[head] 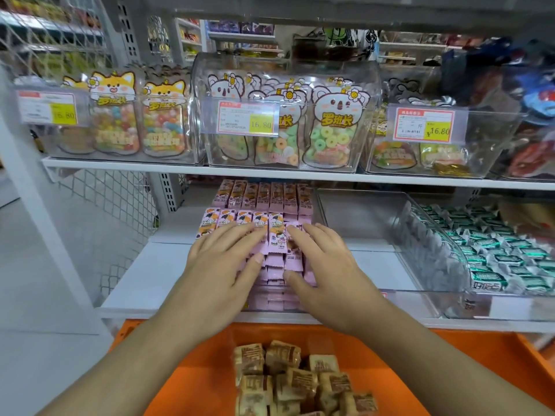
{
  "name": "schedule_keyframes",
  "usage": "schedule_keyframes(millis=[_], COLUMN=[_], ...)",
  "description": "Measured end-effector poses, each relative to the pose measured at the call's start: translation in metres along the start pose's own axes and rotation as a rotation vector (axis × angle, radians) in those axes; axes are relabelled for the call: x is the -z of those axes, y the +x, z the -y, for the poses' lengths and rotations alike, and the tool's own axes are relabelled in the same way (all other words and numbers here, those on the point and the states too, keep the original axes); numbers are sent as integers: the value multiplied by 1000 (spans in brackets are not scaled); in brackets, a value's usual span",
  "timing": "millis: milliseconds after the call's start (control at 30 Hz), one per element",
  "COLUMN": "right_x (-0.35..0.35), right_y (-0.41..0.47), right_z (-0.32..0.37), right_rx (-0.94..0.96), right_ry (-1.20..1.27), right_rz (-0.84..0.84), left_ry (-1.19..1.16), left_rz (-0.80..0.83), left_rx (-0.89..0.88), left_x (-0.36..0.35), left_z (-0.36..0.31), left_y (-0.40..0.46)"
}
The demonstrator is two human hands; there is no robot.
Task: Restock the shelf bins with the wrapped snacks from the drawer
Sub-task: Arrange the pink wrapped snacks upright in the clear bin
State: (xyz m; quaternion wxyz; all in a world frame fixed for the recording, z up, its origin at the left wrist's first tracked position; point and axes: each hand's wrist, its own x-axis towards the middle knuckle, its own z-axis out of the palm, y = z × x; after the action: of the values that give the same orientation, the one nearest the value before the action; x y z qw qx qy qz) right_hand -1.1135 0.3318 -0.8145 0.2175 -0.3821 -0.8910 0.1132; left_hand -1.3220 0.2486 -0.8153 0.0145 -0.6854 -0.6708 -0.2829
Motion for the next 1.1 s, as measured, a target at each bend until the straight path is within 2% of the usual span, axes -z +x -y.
schedule_keyframes(millis=[167, 300, 467, 667, 933, 1100], right_x=[20, 32, 14, -43, -124, -165], right_y=[-40, -82, -152, -214, -228, -233], right_z=[-1, -7, -47, -110, -167, -205], right_rx=[20, -63, -251, -452, -401, -294], right_ry=[61, 92, 33, -24, -39, -114], right_rz=[-46, -35, 218, 663, 1122, 1270], left_ry=[-90, -218, -220, -188, -274, -442], left_rz=[-41, 68, 434, 773, 1138, 1175], left_rx=[-78, -97, -34, -50, -53, -114], left_x=[5, -18, -90, -167, -242, -280], left_z=[-33, -68, -86, -86, -60, -65], left_y=[-27, -56, -123, -166, -183, -184])
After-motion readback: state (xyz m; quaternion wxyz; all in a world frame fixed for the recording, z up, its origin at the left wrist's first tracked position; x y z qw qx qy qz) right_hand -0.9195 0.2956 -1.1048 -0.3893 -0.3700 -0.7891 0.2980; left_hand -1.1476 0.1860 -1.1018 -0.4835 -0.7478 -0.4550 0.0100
